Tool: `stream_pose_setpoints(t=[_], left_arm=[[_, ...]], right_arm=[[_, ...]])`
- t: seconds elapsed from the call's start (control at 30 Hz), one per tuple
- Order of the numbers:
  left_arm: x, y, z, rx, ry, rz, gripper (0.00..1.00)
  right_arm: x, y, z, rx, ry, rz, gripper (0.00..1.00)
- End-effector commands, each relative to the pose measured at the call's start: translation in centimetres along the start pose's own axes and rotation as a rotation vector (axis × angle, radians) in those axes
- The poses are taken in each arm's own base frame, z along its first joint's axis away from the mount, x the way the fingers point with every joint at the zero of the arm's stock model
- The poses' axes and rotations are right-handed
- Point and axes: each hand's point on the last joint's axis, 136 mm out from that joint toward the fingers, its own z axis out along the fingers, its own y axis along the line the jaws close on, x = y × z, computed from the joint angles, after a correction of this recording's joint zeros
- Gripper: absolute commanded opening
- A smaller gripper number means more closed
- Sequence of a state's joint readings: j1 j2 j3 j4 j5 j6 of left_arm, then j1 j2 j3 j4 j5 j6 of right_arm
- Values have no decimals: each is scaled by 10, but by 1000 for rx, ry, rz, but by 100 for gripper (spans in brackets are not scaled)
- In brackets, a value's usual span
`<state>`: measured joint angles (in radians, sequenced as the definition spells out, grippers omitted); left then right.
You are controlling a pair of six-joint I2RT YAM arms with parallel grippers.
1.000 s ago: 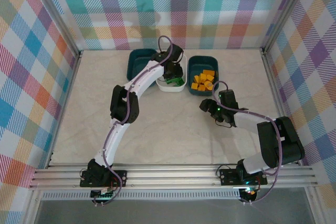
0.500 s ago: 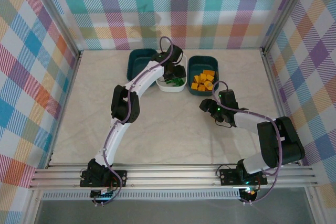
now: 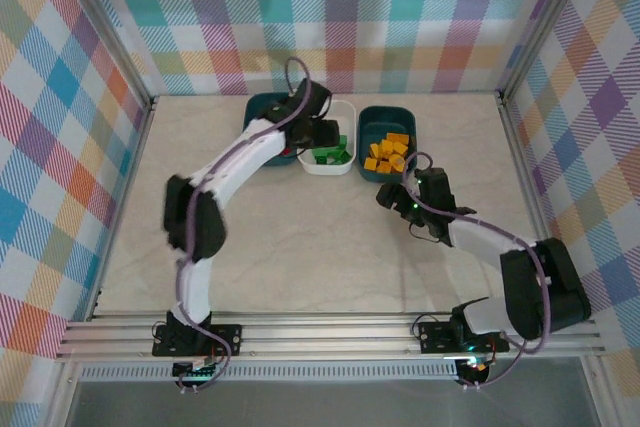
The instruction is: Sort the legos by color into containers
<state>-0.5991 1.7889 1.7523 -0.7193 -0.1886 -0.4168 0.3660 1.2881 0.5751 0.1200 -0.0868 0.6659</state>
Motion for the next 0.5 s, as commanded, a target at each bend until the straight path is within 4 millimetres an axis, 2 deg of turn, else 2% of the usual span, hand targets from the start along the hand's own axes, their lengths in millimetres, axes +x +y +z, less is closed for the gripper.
stream_pose_setpoints(t=[0.0, 0.07, 0.1, 0.2, 0.3, 0.4, 0.47], left_arm=[[-24, 35, -61, -72, -272, -17, 82], [-22, 55, -91, -105, -353, -32, 97], [-21, 66, -105, -126, -395, -43, 100], [-11, 89, -132, -146, -481, -82, 100], [3, 109, -141, -171, -554, -90, 100], [16, 148, -143, -364, -588, -181, 100], [20, 148, -133, -383, -578, -39, 100]], right_arm=[[-15, 29, -17, -67, -108, -133, 92], [-19, 49, -27, -109, -149, -170, 100], [-24, 58, -33, -117, -176, -195, 100], [-38, 72, -43, -84, -244, -197, 100], [-55, 68, -41, -4, -335, -183, 100], [-64, 74, -33, 61, -304, -356, 100], [-69, 75, -26, 92, -291, -499, 100]])
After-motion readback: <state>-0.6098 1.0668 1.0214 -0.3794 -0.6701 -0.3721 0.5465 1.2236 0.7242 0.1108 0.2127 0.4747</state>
